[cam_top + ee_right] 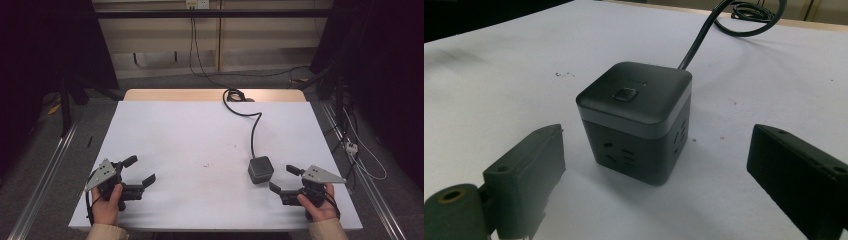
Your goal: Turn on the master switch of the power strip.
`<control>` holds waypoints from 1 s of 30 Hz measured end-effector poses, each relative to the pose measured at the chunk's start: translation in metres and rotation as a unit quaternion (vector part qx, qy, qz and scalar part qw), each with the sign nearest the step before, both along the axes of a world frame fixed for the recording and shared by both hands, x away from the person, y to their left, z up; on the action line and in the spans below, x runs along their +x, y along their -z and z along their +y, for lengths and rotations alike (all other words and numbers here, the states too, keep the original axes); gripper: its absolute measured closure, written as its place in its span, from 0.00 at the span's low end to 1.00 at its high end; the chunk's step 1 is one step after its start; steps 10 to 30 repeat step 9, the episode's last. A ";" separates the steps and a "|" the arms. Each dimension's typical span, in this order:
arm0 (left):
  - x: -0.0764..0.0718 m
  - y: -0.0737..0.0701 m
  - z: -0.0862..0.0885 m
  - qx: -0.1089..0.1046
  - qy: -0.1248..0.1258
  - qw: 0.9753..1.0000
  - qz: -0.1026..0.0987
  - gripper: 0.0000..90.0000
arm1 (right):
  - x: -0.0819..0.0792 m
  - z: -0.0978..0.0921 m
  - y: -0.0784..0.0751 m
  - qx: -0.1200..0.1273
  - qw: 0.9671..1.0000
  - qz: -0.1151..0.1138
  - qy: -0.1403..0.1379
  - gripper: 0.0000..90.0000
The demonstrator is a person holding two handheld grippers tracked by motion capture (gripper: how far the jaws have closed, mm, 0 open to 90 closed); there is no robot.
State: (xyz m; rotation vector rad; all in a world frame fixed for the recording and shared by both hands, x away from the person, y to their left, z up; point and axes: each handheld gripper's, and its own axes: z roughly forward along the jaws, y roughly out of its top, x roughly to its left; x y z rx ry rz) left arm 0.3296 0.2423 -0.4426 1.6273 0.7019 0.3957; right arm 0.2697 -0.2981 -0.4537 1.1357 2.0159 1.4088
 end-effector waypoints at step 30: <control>0.008 0.005 -0.008 0.017 -0.006 0.999 0.028 0.03 | -0.003 -0.006 0.001 0.006 1.000 0.001 0.006 0.08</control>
